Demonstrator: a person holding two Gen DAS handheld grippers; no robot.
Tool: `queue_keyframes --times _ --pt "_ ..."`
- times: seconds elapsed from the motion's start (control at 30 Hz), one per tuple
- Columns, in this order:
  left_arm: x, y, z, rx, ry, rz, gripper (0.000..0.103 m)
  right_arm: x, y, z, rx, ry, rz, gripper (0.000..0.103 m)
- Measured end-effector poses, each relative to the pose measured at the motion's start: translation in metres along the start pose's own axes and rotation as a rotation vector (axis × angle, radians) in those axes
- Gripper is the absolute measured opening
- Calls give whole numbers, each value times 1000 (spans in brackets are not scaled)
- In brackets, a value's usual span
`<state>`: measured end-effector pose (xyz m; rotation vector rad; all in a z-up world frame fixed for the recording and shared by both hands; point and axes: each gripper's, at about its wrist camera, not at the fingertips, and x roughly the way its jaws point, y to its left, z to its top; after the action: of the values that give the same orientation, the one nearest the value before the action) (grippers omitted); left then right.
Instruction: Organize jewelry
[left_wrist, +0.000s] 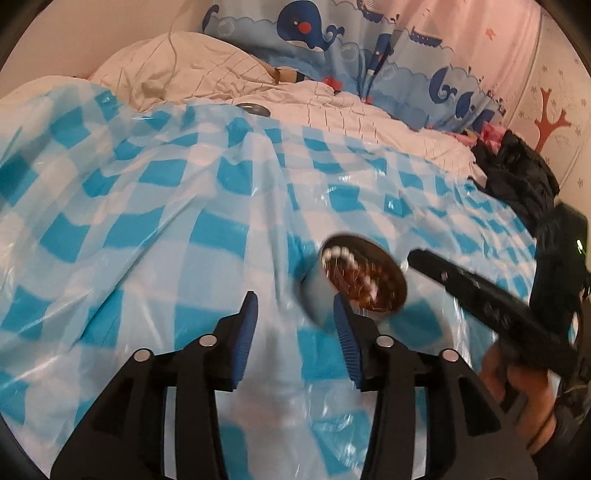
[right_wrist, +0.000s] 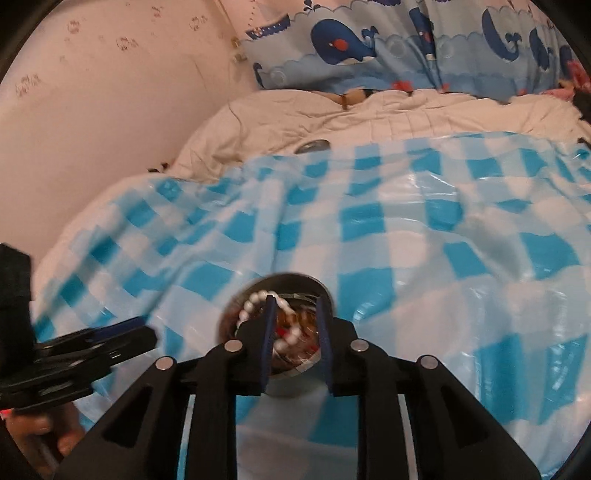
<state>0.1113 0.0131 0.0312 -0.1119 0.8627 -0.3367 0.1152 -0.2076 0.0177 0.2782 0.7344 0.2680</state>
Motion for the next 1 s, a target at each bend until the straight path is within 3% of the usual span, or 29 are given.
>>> queue_keyframes --times 0.27,0.33,0.4,0.5,0.7,1.0 --pt "-26 -1 -38 5 9 -10 51 -26 -5 -44 -8 55 -14 34" --pt "-28 -4 -46 23 15 7 52 -40 -2 -62 -17 63 -39 45" --pt "-31 -8 -54 39 13 29 52 -50 5 -76 -37 61 -56 46" --pt "-33 -14 -65 66 12 67 56 -63 14 -93 -73 43 -90 59" --pt "-34 -25 -77 130 -9 139 67 -52 19 -107 -111 50 -157 69" --pt "-25 -28 -75 137 -21 166 79 -42 12 -110 -77 70 -205 80"
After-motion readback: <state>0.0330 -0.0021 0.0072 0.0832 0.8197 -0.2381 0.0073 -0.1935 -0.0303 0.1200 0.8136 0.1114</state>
